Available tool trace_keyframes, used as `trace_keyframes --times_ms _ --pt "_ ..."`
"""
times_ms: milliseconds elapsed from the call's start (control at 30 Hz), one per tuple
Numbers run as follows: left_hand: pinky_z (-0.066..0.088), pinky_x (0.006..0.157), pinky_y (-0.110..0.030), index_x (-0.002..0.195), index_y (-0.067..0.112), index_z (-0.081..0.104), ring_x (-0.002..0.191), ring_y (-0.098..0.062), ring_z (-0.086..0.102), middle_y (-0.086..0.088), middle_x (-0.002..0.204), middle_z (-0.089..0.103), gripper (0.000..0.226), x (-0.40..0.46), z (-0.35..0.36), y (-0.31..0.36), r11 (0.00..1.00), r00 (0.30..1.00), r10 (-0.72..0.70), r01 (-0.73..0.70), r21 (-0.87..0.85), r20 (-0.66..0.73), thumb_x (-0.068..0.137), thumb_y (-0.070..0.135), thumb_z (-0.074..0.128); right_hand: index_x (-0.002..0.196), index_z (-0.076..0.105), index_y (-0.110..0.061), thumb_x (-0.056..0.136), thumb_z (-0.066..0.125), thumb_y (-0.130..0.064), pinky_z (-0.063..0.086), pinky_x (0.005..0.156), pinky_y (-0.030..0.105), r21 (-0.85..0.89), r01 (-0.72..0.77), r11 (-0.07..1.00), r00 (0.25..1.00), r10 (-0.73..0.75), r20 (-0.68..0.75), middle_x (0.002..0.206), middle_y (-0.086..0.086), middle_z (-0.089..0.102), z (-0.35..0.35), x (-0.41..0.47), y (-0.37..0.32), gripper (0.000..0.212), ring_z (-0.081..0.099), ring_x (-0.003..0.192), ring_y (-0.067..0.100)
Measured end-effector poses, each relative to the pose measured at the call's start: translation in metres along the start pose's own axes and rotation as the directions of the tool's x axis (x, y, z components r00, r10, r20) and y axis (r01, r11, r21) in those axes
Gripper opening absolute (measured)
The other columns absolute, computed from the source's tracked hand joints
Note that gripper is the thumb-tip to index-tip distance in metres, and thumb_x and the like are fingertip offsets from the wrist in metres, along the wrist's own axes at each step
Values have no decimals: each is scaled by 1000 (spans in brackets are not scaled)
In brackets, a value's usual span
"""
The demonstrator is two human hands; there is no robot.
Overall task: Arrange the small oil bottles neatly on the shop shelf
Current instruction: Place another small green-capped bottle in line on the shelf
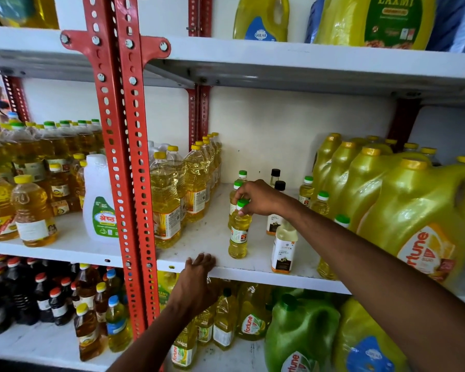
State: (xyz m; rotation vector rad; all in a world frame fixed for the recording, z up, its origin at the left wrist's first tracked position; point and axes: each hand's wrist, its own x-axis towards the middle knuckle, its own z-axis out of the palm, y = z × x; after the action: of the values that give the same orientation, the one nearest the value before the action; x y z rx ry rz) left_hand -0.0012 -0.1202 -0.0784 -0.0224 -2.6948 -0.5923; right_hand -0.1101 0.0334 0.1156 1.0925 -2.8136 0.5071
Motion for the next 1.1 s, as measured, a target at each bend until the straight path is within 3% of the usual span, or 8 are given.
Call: trace_keyframes --times_ms 233,433,667,1100 --pt "12 120 -39 143 12 36 145 -19 21 -6 154 35 73 -1 -1 1 1000 1000 -1 1 -10 -5 82 37 67 106 71 -9 72 80 -13 50 77 28 1 5 1000 1000 -5 22 114 11 68 1 -9 -8 35 63 101 23" --pt "12 120 -38 143 11 36 145 -20 23 -6 153 36 73 -3 -3 4 1000 1000 2 -2 6 3 81 37 67 104 71 -9 73 79 -12 47 58 16 8 -12 1000 999 12 34 106 13 71 4 -13 -15 33 70 90 28" --pt "12 120 -37 144 13 32 146 -19 19 -5 155 32 76 -5 -3 4 1000 1000 -12 12 21 23 82 40 66 106 71 -9 73 79 -13 43 78 23 -9 -2 1000 1000 2 11 117 9 68 6 -15 -18 35 61 106 22" --pt "12 121 -39 145 12 31 146 -19 18 -6 156 30 79 -4 -5 7 999 999 -15 14 31 37 80 37 68 107 71 -10 72 80 -14 42 81 23 -23 -7 1000 1000 7 -12 120 10 66 6 -17 -16 36 59 110 23"
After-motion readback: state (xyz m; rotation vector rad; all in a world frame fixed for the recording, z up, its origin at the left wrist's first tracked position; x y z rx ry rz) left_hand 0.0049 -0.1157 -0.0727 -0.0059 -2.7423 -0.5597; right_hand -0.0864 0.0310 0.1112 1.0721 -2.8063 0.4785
